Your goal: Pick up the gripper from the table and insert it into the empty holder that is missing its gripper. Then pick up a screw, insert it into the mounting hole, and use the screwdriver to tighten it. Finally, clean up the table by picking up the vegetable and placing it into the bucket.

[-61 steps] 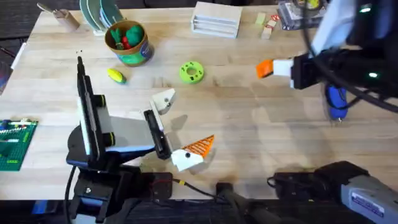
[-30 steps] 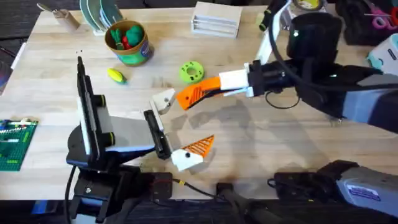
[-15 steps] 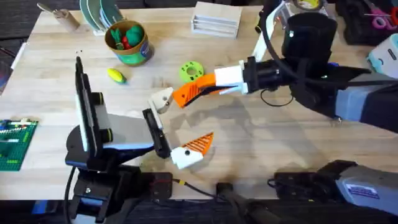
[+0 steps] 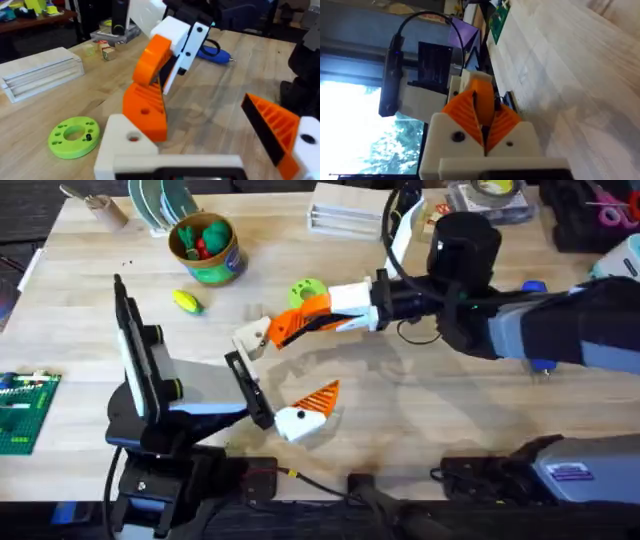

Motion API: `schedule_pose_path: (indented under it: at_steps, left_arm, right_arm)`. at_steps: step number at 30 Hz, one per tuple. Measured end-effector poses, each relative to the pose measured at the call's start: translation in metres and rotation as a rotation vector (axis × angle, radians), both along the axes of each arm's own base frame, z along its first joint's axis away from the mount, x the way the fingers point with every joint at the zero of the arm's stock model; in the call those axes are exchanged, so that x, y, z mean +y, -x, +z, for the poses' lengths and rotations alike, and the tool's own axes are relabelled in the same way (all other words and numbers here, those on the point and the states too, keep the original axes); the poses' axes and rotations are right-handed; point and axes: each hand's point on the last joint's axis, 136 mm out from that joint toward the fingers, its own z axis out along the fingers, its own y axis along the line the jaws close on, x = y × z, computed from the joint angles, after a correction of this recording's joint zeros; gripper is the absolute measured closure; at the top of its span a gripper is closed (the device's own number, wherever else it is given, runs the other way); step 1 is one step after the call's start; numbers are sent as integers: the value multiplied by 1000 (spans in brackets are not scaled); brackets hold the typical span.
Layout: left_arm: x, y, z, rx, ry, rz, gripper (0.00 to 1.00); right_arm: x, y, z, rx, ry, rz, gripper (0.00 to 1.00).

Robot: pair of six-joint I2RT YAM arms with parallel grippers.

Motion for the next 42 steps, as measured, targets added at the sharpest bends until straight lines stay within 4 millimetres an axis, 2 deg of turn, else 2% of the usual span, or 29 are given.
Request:
schedule_pose_path:
  at_steps: [7,19,38,42]
  left_arm:
    - [0,-1,0,6,2,4,8]
    - [4,-6,-2,23,6,40,8]
    - [10,-14,-2,34,12,95,8]
    - [10,-14,-2,35,12,98,8]
  right_arm:
    - [11,0,-4,38,-20,8,992]
    - [40,11,-7,42,2,-32,992]
    - [50,3,-10,19,18,-125,993]
    - [50,3,-10,12,17,-126,895]
